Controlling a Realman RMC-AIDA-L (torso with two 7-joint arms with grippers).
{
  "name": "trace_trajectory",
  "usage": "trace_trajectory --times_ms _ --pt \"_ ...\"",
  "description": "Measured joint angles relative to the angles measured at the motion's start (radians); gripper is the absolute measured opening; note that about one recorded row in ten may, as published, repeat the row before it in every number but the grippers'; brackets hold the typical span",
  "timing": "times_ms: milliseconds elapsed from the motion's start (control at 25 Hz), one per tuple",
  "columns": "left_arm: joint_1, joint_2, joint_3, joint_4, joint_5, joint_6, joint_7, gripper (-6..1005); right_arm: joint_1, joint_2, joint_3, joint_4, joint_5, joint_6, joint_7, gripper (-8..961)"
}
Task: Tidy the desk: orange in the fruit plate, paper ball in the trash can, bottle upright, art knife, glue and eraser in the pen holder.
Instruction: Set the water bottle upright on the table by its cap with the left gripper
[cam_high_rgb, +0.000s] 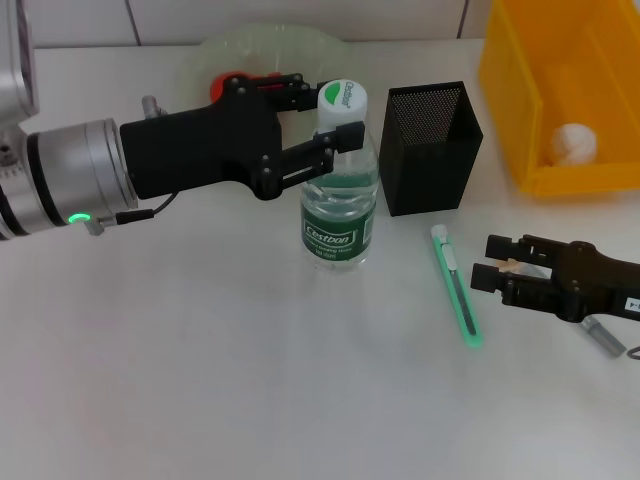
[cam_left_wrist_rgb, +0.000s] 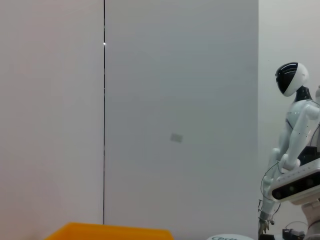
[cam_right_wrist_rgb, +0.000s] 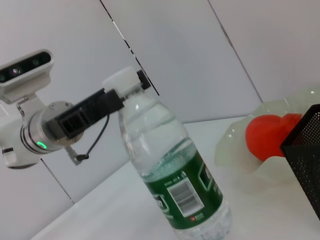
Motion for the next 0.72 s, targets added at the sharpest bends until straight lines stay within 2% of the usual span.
trace_trajectory --times_ms 240,520,720 --pt "-0.006 0.000 -0.002 -0.105 -0.067 -0.037 0.151 441 0.008 0.010 0.000 0.000 0.000 0.003 0.000 720" --pt "-0.009 -0.005 -0.001 -0.131 -0.087 -0.156 0.207 439 0.014 0.012 0.000 0.000 0.001 0.002 -0.002 720" --pt "-0.026 -0.006 0.000 -0.191 -0.132 -0.251 0.217 451 0.019 0.012 0.000 0.000 0.001 0.004 -0.001 720"
